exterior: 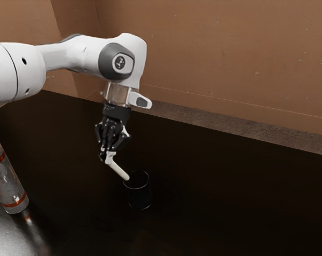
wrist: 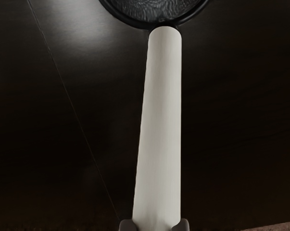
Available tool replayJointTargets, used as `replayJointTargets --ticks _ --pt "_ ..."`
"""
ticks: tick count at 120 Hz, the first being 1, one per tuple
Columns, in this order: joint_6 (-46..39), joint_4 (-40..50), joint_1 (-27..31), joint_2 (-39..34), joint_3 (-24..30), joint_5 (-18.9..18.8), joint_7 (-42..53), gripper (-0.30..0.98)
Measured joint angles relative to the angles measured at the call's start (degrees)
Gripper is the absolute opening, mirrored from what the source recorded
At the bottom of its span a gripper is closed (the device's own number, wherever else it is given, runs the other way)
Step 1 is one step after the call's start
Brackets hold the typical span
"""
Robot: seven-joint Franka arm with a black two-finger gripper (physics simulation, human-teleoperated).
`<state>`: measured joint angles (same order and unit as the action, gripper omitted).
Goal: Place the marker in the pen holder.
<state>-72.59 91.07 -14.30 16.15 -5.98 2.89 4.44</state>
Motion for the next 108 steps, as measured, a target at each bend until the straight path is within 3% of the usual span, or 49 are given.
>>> replayJointTargets --ticks 65,88,98,108 --pt "0.9 -9.2 -0.1 12.6 0.2 -1.0 -4.2 -0.1" --pt "0.4 -9.5 -0.1 12.1 0.1 -0.4 -4.9 0.31" --pt "-2.8 -8.7 1.2 4.1 -0.4 -2.1 -4.3 0.42" --pt "-9.2 -4.4 6.5 -6.0 -0.8 -4.3 -2.4 0.5"
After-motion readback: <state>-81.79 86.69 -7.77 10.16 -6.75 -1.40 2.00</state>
